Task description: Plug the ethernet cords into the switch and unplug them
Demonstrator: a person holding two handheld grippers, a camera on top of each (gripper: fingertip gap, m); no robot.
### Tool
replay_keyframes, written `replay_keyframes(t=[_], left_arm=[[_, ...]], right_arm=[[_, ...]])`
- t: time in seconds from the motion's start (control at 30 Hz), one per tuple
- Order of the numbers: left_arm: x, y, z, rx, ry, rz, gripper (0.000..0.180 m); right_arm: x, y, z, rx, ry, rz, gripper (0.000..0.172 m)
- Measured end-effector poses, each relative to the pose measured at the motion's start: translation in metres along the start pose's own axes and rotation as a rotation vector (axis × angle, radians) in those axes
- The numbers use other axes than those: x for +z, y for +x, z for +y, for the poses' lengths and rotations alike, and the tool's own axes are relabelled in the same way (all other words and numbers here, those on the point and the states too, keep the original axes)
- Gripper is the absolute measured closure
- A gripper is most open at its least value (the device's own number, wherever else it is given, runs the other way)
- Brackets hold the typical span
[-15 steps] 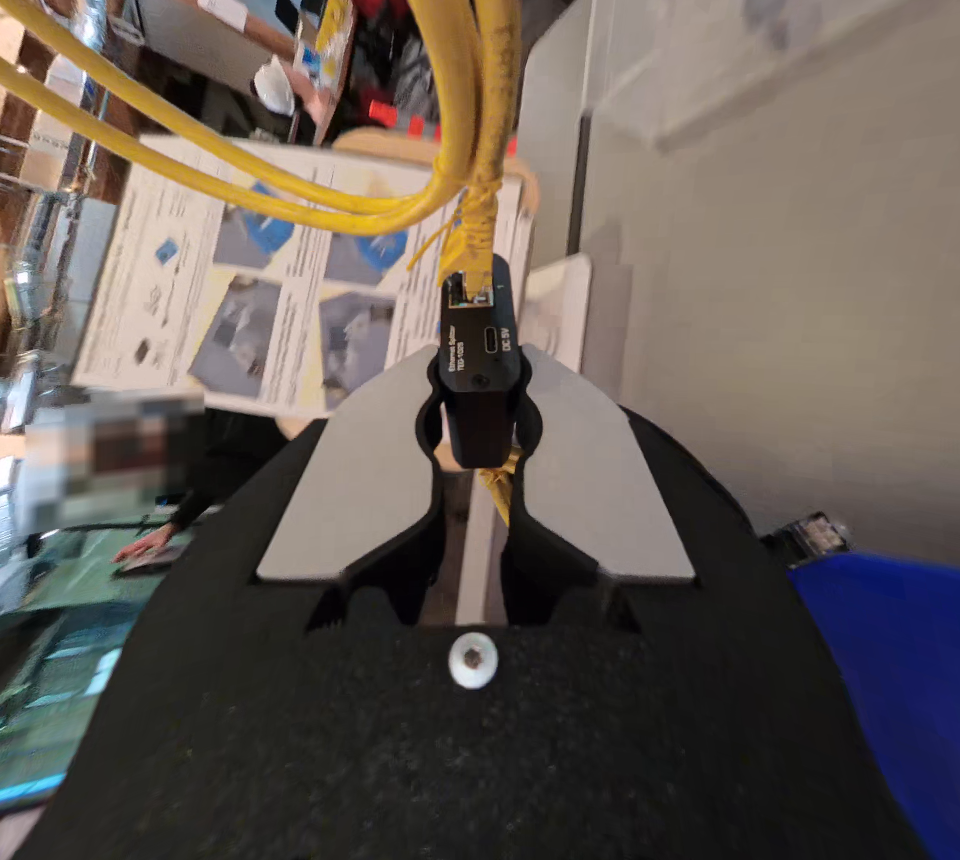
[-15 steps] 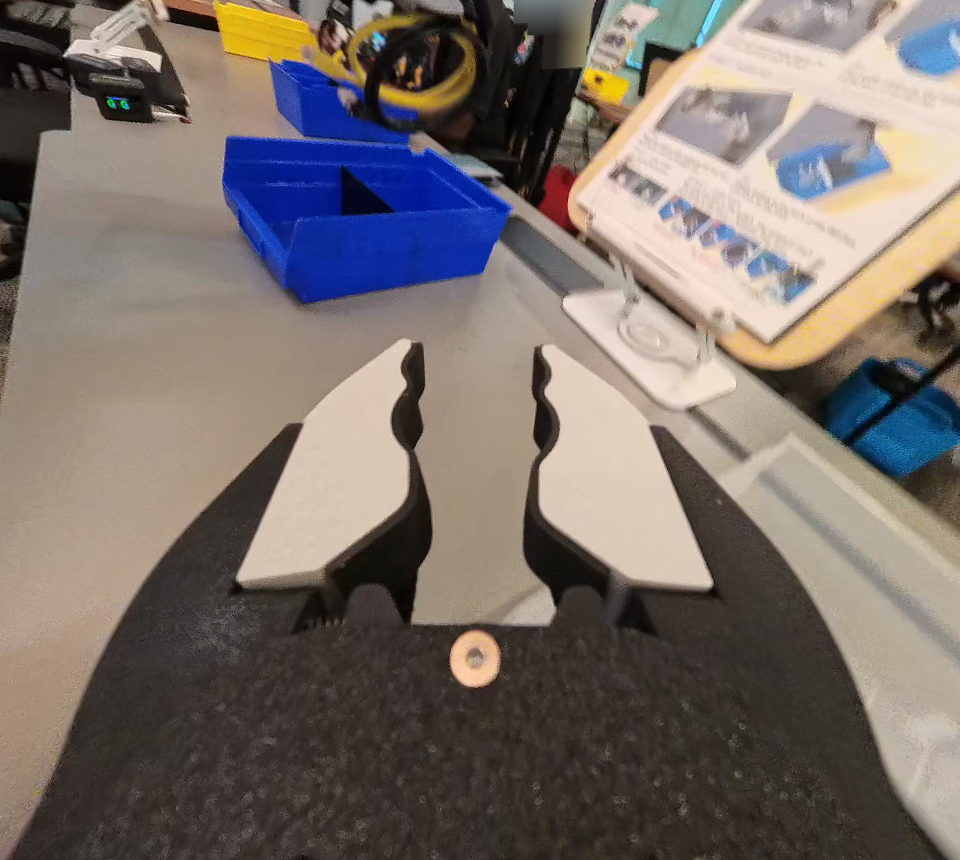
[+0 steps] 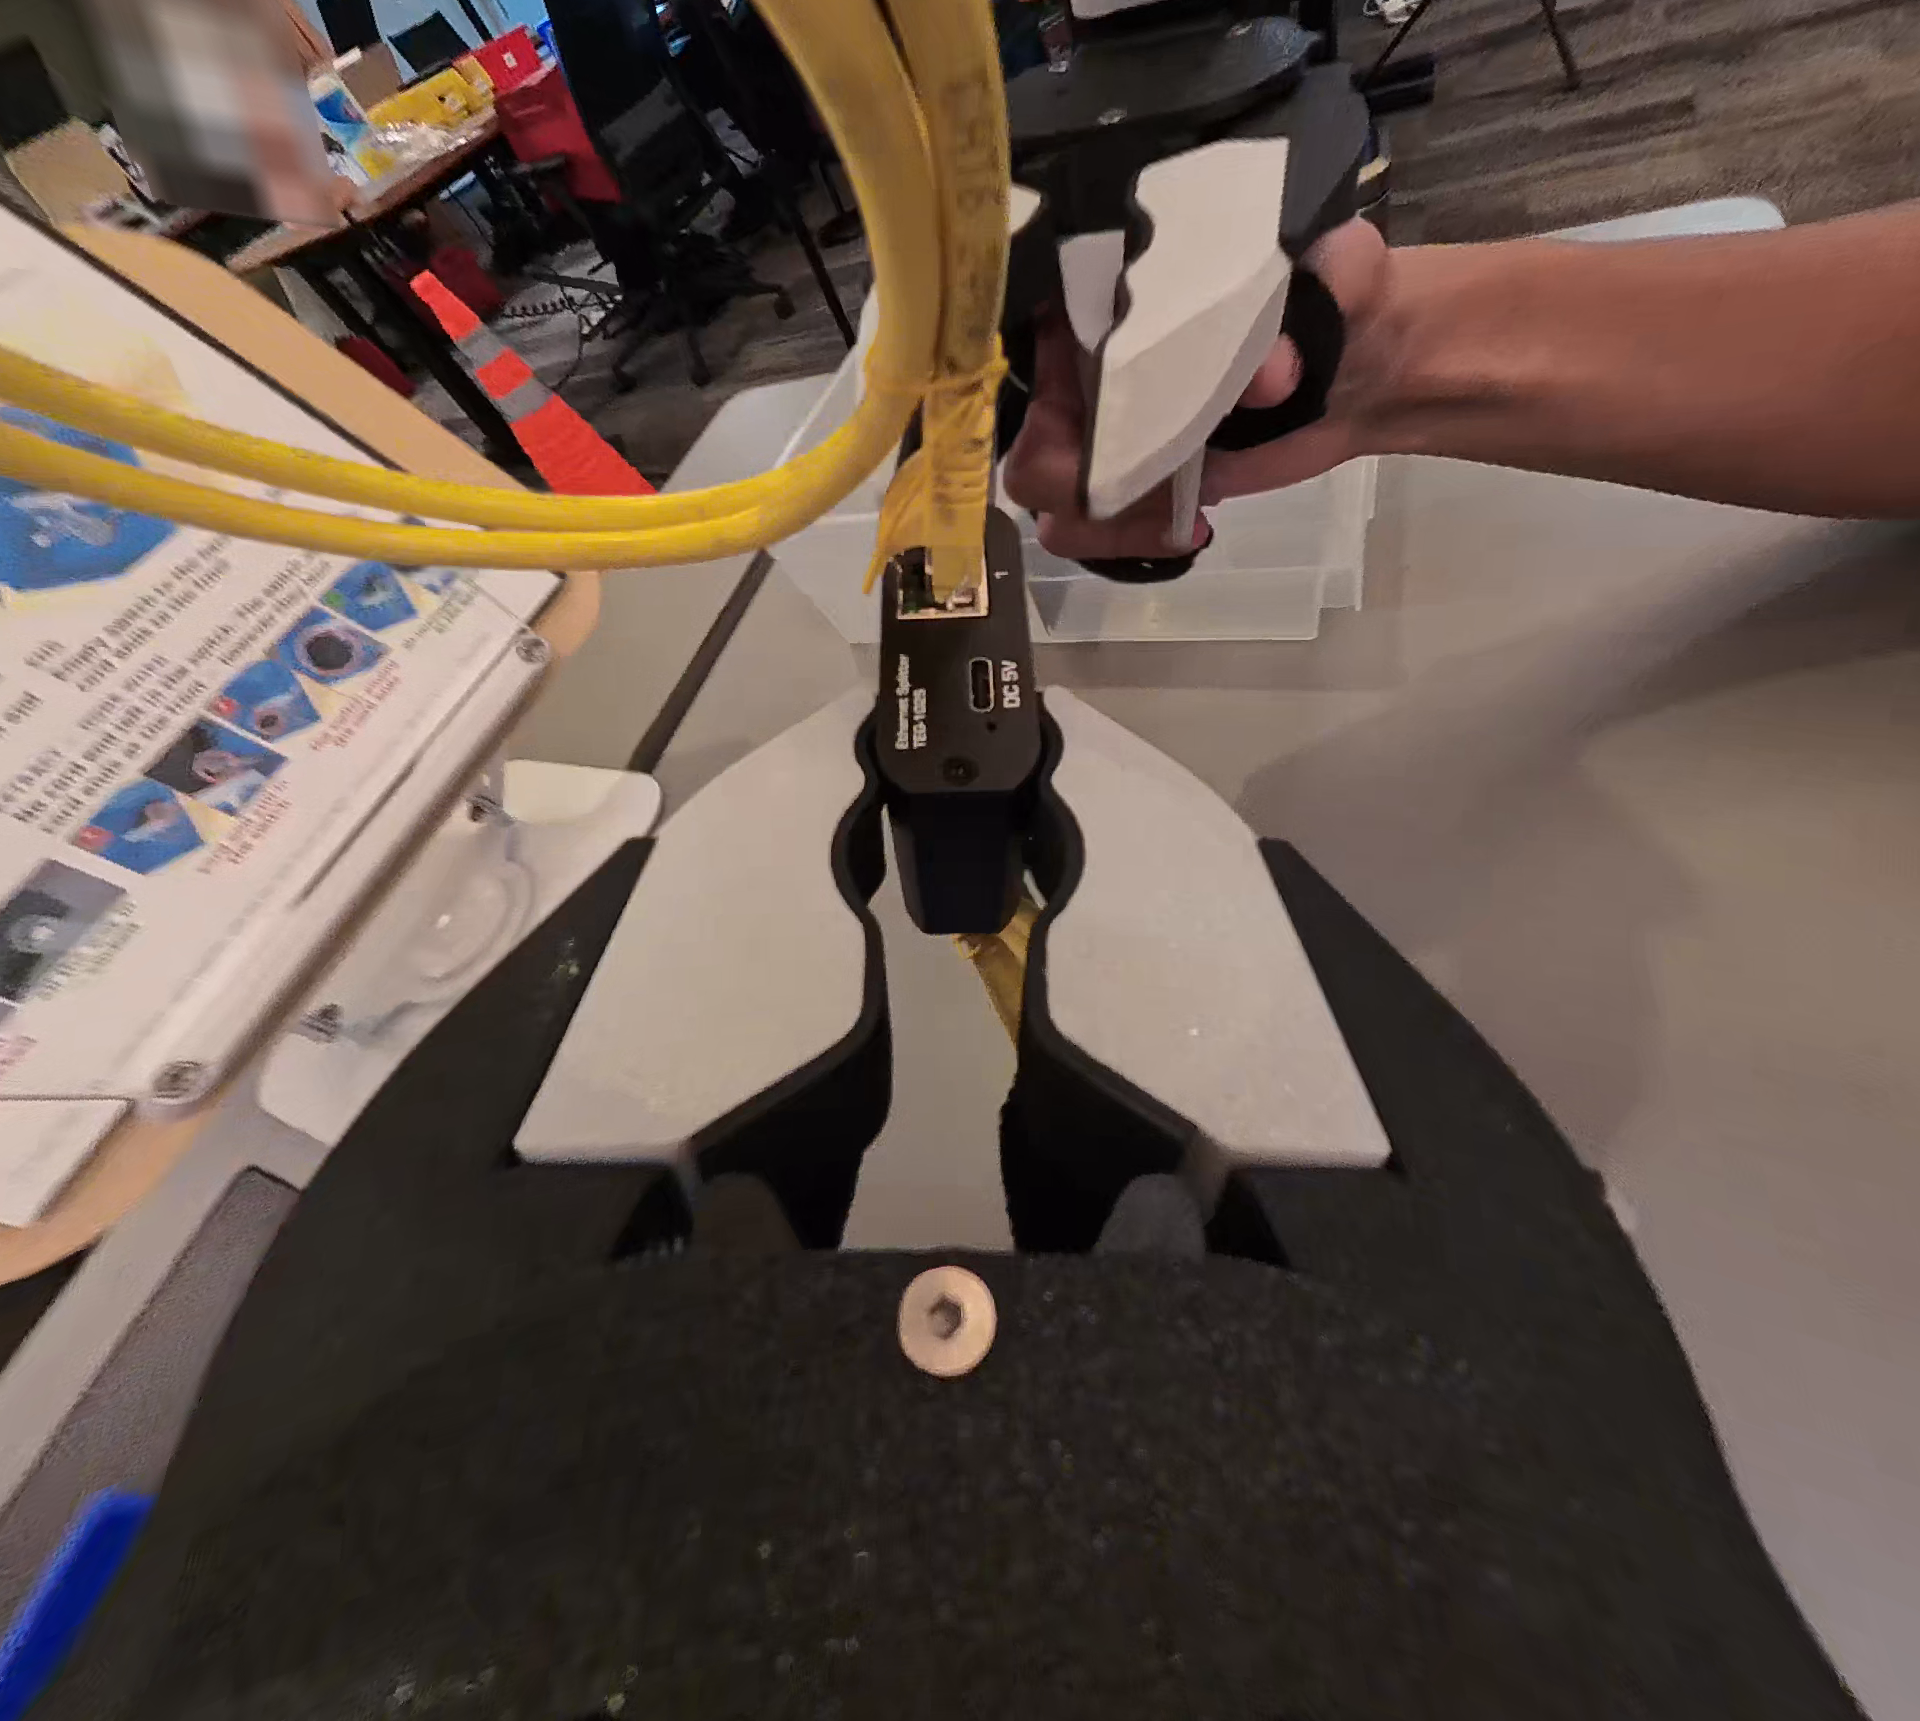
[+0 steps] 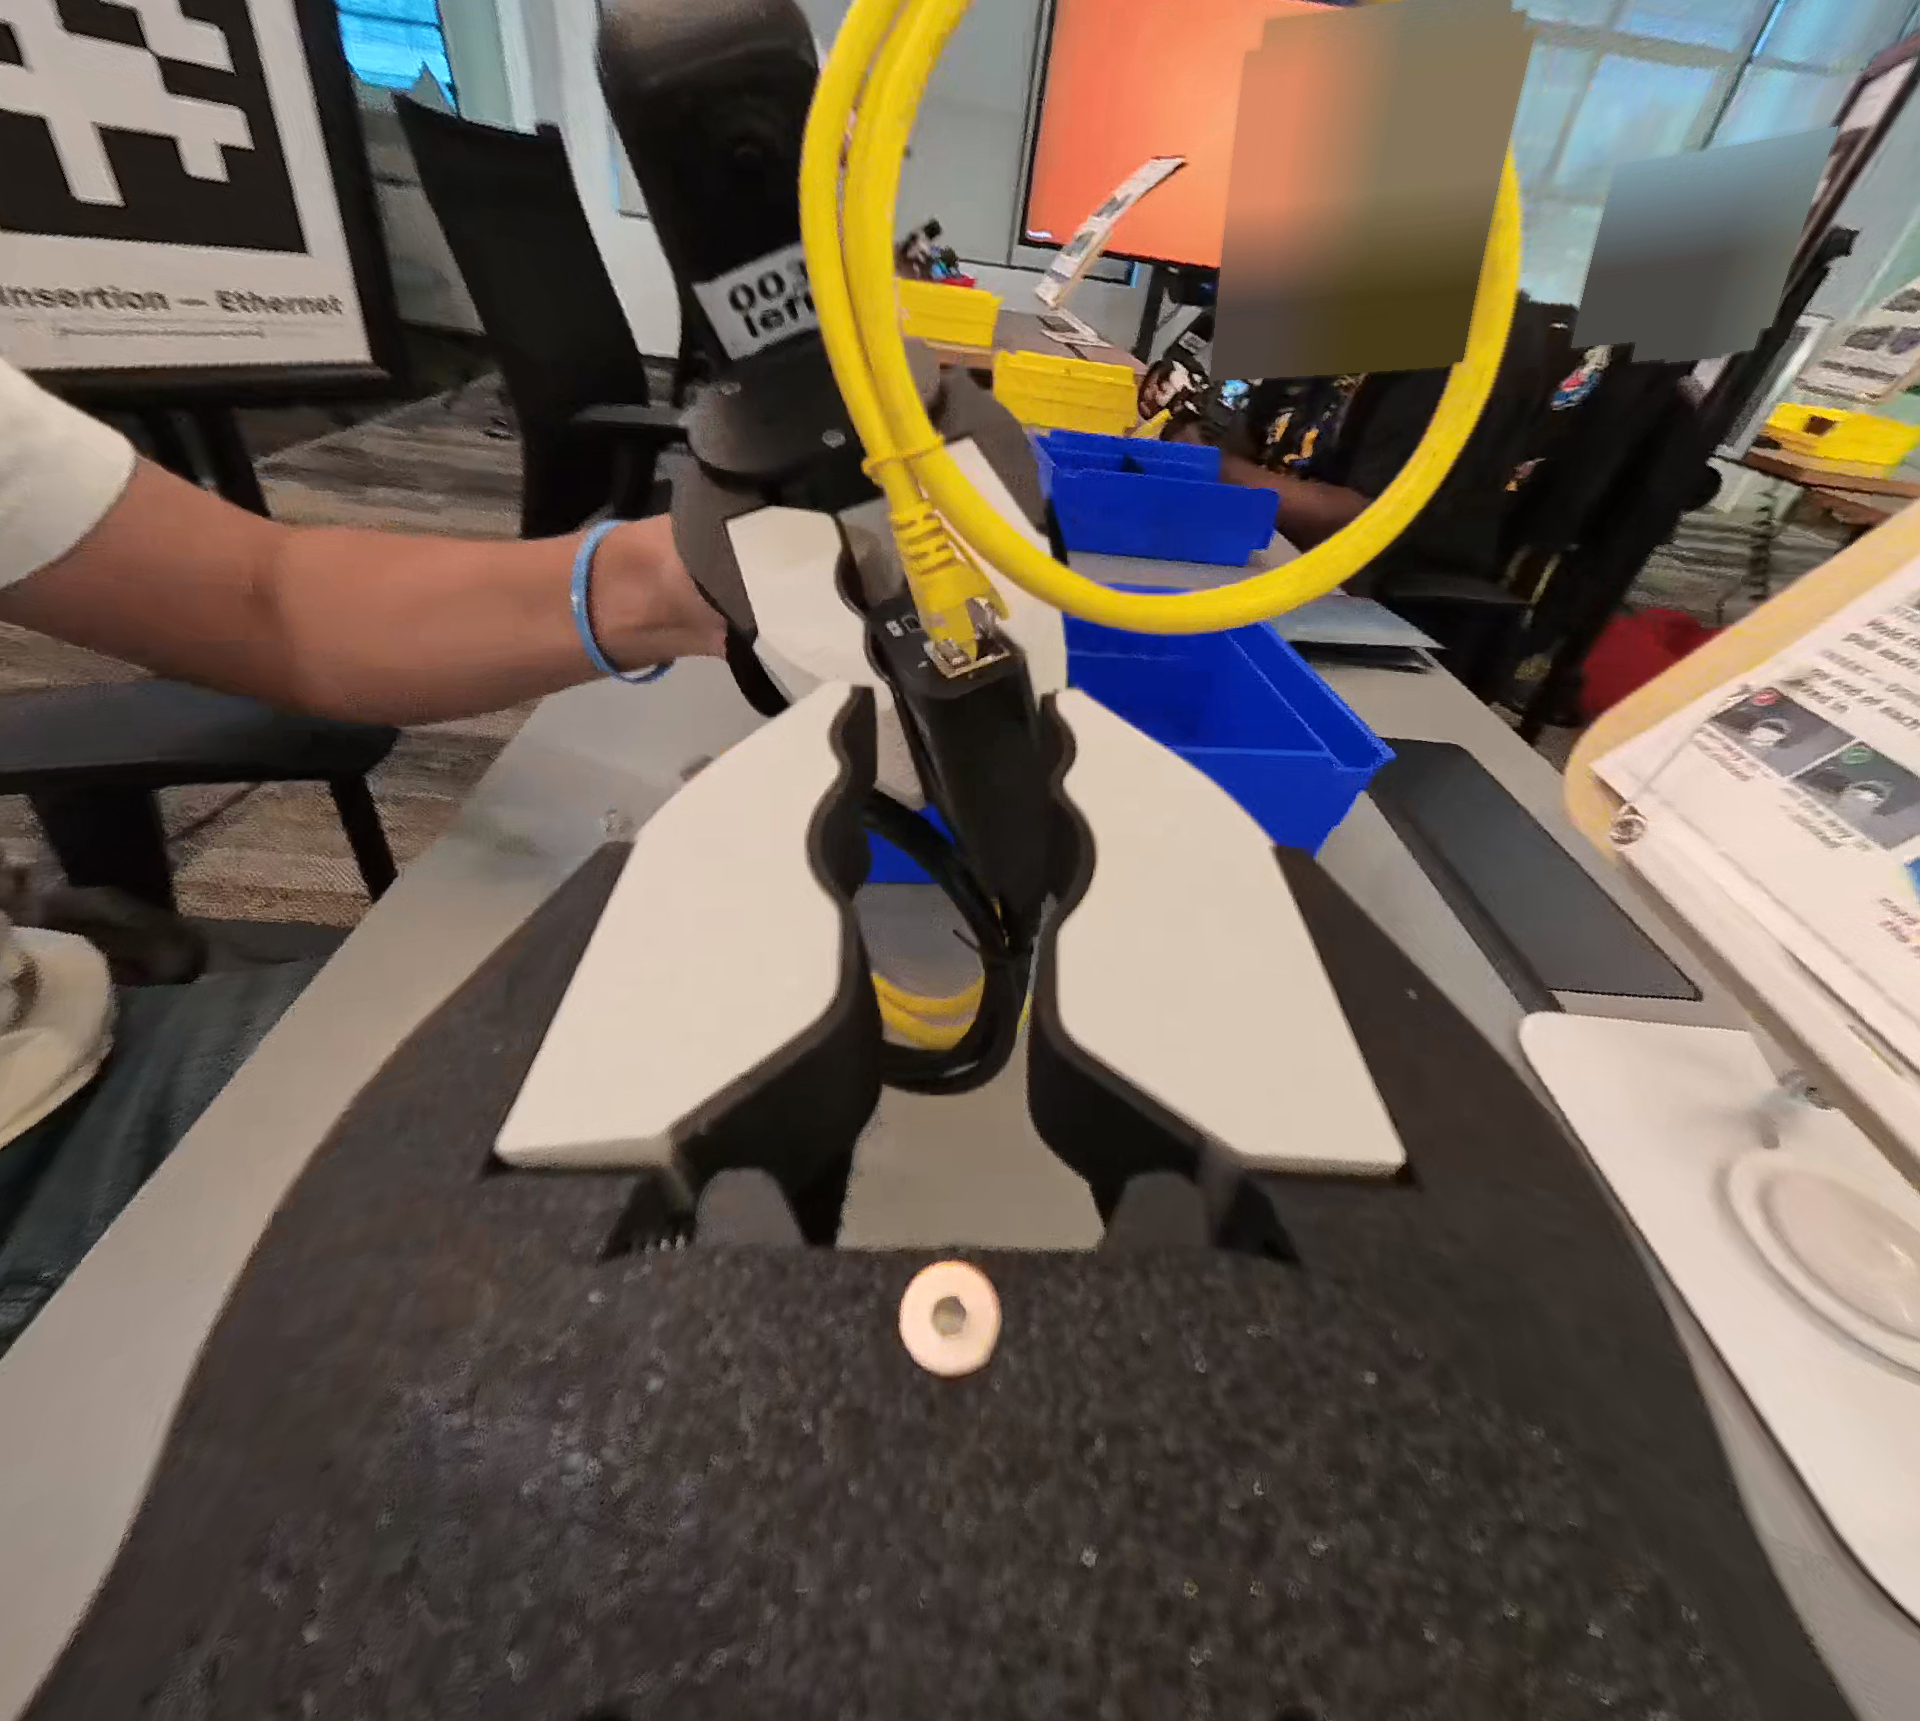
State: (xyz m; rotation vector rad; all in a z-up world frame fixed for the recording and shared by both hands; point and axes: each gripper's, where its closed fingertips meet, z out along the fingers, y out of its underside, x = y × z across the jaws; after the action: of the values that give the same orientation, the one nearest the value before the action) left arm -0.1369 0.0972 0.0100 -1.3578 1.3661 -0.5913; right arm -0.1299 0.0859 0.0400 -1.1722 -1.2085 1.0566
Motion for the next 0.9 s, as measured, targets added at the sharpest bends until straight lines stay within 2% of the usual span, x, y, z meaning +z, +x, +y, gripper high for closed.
replay_keyframes(t=[0.07,0.17,0.37,0.43,0.5,0.57,0.63,0.77,0.8,0.9], left_arm=[[0.004,0.003,0.011,-0.033,-0.030,0.006,0.157],[0.009,0.003,0.025,-0.049,-0.079,-0.018,0.157],[0.018,0.003,0.046,0.101,-0.267,-0.103,0.157],[0.019,0.001,0.049,0.131,-0.301,-0.143,0.157],[0.018,-0.004,0.049,0.144,-0.311,-0.188,0.157],[0.017,-0.009,0.049,0.156,-0.318,-0.226,0.156],[0.016,-0.013,0.043,0.188,-0.280,-0.274,0.152],[0.013,-0.006,0.018,0.271,-0.096,-0.288,0.144],[0.013,-0.001,0.014,0.254,-0.053,-0.260,0.145],[0.014,0.007,0.012,0.105,0.001,-0.153,0.144]], right_arm=[[-0.002,0.000,0.003,-0.002,0.014,-0.006,0.143],[0.003,0.002,0.016,-0.004,-0.047,0.000,0.140],[0.011,0.015,0.048,-0.022,-0.206,0.111,0.135],[0.012,0.015,0.051,-0.032,-0.231,0.139,0.138],[0.013,0.015,0.051,-0.038,-0.232,0.174,0.150],[0.014,0.018,0.049,-0.005,-0.229,0.219,0.150],[0.014,0.021,0.044,-0.017,-0.202,0.263,0.151],[0.010,0.016,0.025,-0.144,-0.086,0.288,0.153],[0.009,0.011,0.021,-0.167,-0.062,0.271,0.158],[0.007,0.005,0.015,-0.170,-0.026,0.226,0.158]])
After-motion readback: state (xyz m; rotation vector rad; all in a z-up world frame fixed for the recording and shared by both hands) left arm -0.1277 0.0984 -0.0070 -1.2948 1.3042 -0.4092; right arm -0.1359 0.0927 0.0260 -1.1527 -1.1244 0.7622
